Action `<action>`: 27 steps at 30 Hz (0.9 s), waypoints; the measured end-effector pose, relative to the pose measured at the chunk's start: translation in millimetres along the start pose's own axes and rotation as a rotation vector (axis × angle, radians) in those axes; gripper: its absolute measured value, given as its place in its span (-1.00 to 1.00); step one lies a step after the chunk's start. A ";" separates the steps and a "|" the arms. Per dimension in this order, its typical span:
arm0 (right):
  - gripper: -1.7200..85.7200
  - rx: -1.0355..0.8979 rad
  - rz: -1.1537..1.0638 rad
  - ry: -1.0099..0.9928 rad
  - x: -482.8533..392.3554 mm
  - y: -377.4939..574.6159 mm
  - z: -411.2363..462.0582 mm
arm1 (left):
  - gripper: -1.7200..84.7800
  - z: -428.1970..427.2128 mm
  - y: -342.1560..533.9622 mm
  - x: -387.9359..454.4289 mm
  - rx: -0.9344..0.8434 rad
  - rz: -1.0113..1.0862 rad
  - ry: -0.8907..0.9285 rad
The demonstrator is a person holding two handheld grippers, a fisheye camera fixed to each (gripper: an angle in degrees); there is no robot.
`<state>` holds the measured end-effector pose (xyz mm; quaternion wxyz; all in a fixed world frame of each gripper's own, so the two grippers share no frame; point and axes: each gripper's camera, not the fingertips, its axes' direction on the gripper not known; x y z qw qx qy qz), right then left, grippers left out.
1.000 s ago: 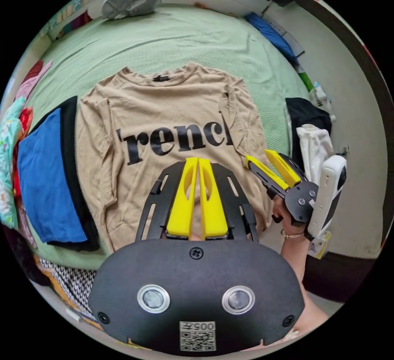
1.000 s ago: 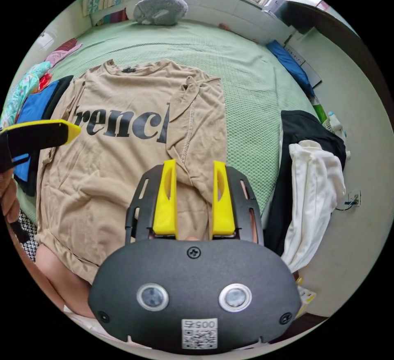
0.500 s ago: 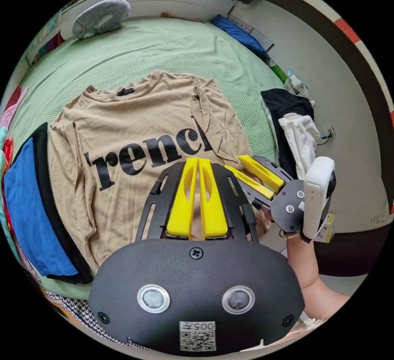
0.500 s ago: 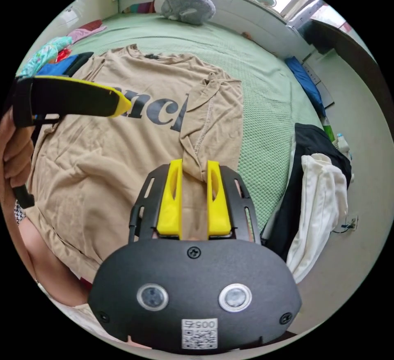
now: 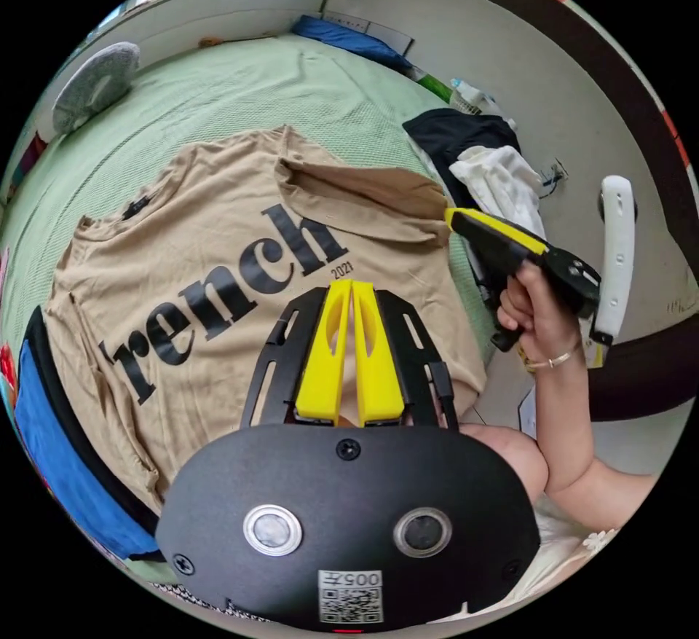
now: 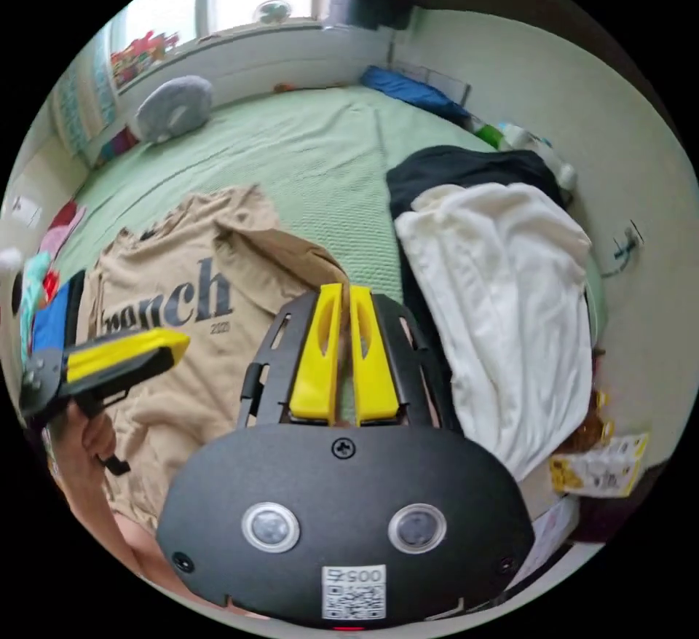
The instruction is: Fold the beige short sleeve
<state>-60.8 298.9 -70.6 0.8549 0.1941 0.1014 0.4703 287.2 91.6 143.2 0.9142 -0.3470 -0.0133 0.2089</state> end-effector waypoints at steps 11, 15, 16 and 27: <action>-0.69 0.085 -0.366 -0.295 -55.4 -13.9 -35.4 | -0.96 -26.0 23.7 -31.7 0.069 -0.098 -0.048; -0.67 0.043 -0.497 -0.146 -106.8 -33.2 -4.2 | -0.96 -37.9 35.5 -41.1 0.089 -0.127 -0.124; -0.69 0.007 -0.485 -0.127 -116.5 -42.6 10.0 | -0.96 -40.8 39.1 -45.2 0.092 -0.143 -0.144; -0.97 -0.160 -0.072 0.090 -40.6 -179.3 25.8 | -0.96 -72.9 73.8 -62.7 0.122 -0.224 -0.272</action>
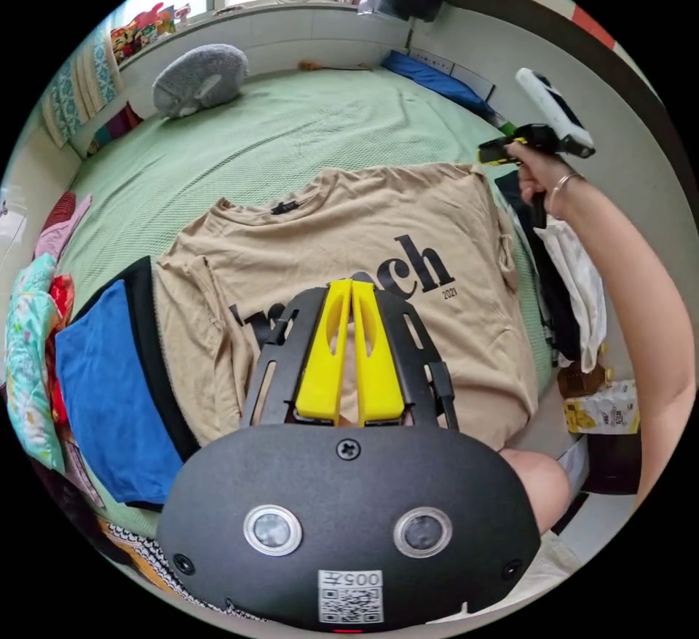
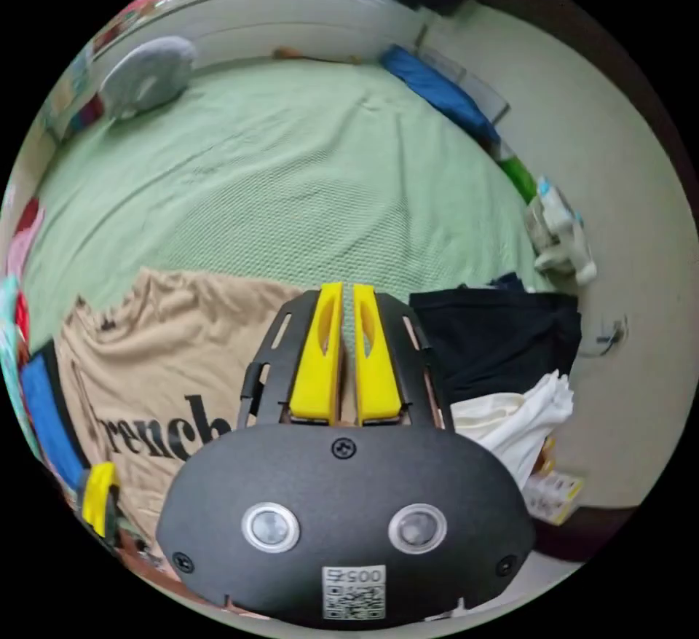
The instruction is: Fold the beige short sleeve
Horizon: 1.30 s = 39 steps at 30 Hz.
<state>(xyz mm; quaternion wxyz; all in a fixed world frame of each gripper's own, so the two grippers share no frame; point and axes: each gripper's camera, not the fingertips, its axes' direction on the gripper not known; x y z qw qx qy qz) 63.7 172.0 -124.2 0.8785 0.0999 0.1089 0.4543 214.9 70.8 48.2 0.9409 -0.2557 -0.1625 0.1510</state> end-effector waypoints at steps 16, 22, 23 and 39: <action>-0.79 0.096 -0.388 -0.385 -95.0 226.0 -77.0 | -0.96 -28.9 80.7 -95.7 -0.010 -0.226 -0.132; -0.77 0.095 -0.537 -0.490 -93.5 249.2 -93.7 | -0.93 -29.2 108.7 -134.9 -0.013 -0.307 -0.042; -0.76 0.141 -0.540 -0.454 -91.5 249.6 -97.9 | -0.91 -30.9 110.8 -135.9 -0.008 -0.283 -0.047; -0.78 0.144 -0.576 -0.421 -108.5 246.5 -89.3 | -0.82 -23.4 129.9 -163.1 -0.143 -0.165 -0.153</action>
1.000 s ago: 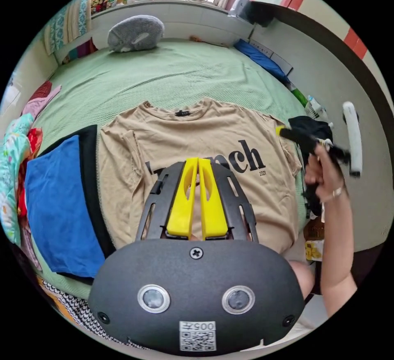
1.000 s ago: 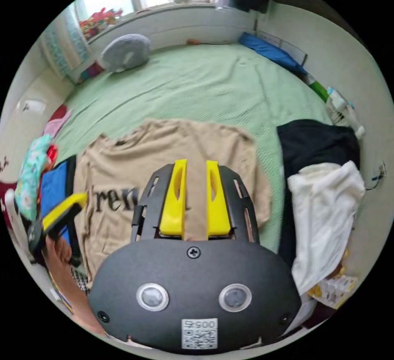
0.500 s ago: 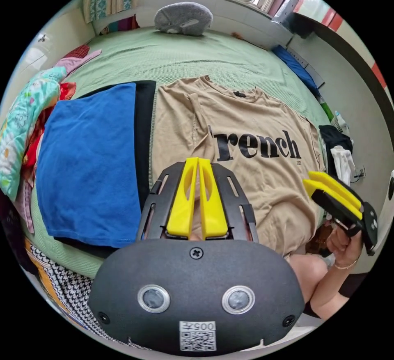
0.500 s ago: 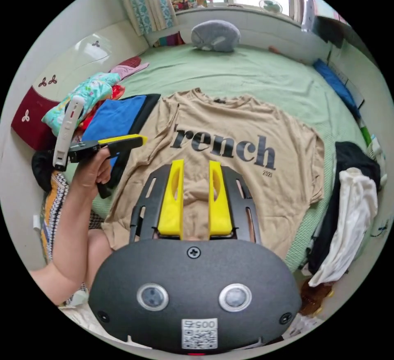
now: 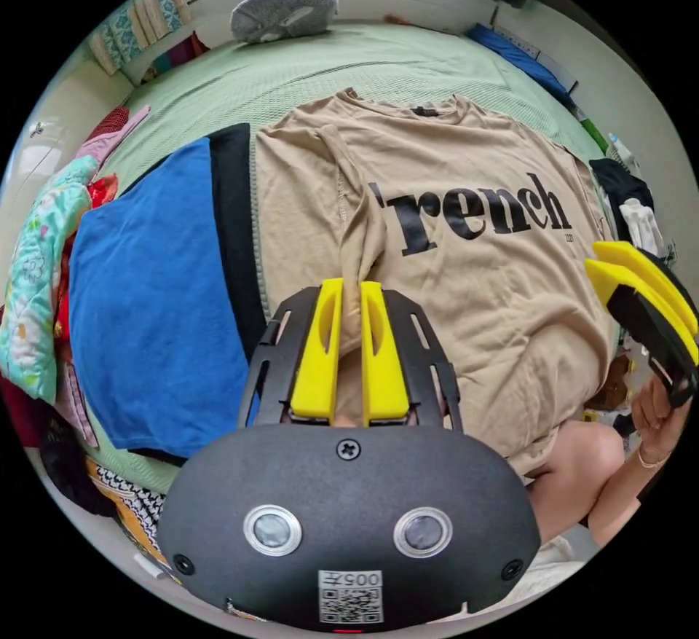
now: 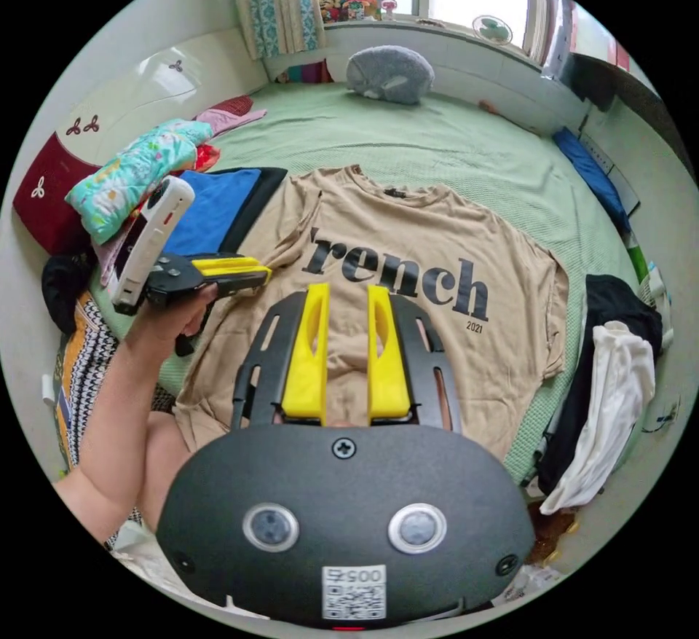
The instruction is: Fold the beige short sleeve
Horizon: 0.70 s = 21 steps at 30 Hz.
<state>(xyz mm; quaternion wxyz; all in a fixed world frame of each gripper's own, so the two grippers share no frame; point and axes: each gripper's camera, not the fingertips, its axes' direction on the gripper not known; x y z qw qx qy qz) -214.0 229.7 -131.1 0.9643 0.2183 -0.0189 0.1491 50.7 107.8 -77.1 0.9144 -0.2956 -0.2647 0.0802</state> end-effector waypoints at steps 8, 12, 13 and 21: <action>-0.79 -0.055 -0.007 -0.018 6.6 -6.6 22.6 | -0.83 -46.7 28.0 -63.2 0.106 -0.193 -0.118; -0.78 -0.059 -0.032 -0.110 4.1 -6.1 40.8 | -0.83 -48.6 37.4 -99.1 0.078 -0.298 -0.108; -0.77 -0.064 -0.019 -0.204 6.3 -7.6 49.6 | -0.83 -50.1 40.9 -108.9 0.080 -0.311 -0.081; -0.70 -0.004 -0.069 -0.259 -0.3 -87.5 82.9 | -0.84 -55.2 58.0 -154.0 0.081 -0.337 0.038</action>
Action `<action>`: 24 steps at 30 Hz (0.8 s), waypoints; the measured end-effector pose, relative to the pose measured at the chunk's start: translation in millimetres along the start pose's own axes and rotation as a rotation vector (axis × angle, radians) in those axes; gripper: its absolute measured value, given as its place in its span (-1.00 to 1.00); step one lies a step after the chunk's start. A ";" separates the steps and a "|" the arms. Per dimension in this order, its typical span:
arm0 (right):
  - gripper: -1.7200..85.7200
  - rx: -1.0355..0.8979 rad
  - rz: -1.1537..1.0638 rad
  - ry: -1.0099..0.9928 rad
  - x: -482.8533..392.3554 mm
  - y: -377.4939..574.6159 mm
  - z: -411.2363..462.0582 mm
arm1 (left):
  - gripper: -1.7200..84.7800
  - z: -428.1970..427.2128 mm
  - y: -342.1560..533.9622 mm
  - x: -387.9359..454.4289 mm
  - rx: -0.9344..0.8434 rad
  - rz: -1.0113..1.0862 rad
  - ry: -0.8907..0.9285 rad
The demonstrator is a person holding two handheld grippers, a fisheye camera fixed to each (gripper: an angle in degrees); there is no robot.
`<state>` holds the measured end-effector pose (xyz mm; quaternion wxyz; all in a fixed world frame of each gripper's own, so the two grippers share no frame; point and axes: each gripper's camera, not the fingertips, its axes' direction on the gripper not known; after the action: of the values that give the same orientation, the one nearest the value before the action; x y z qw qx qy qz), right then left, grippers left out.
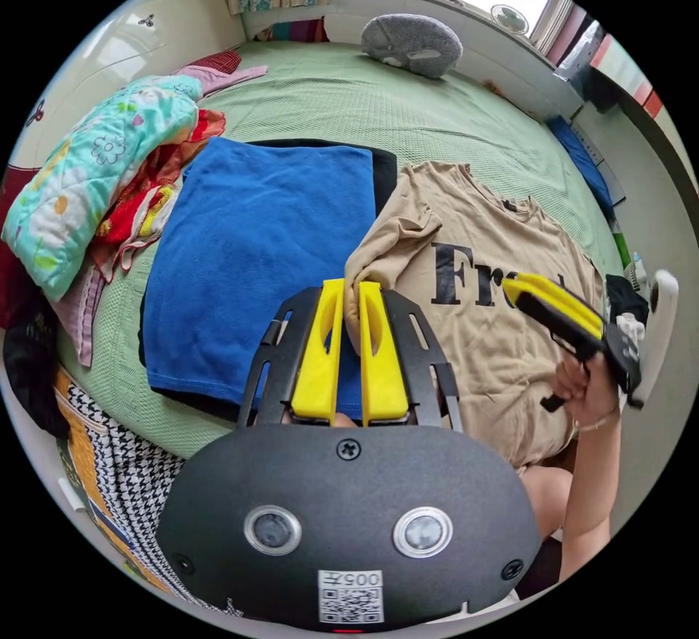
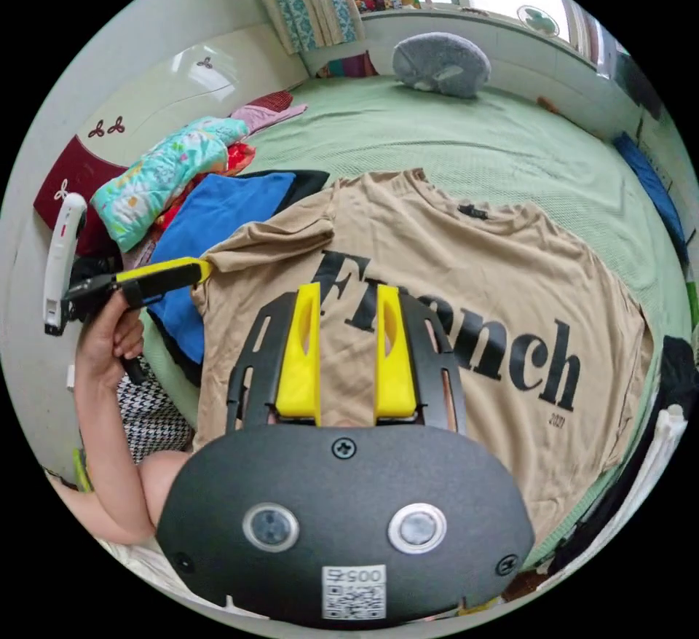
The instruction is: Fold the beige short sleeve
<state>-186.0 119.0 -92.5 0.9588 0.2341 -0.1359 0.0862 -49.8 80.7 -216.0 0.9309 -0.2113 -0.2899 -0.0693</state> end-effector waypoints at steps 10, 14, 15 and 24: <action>-0.89 -0.118 0.044 -0.064 -3.0 -65.4 78.4 | -0.84 -6.4 -3.5 -46.1 -0.015 0.000 0.104; -0.97 0.022 0.064 -0.166 -6.5 -73.4 55.3 | -0.85 -12.6 -0.9 -65.6 -0.002 -0.014 0.153; -0.97 0.041 0.067 -0.177 -7.9 -76.4 51.8 | -0.86 -13.9 -0.3 -67.8 0.004 -0.017 0.158; -0.93 -0.009 0.054 -0.160 -70.0 -141.3 86.5 | -0.87 -24.2 8.2 -86.3 0.043 -0.082 0.161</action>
<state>-239.1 -52.7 -99.8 0.9432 0.2323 -0.2187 0.0925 -106.4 78.2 -286.0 0.9519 -0.1729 -0.2239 -0.1176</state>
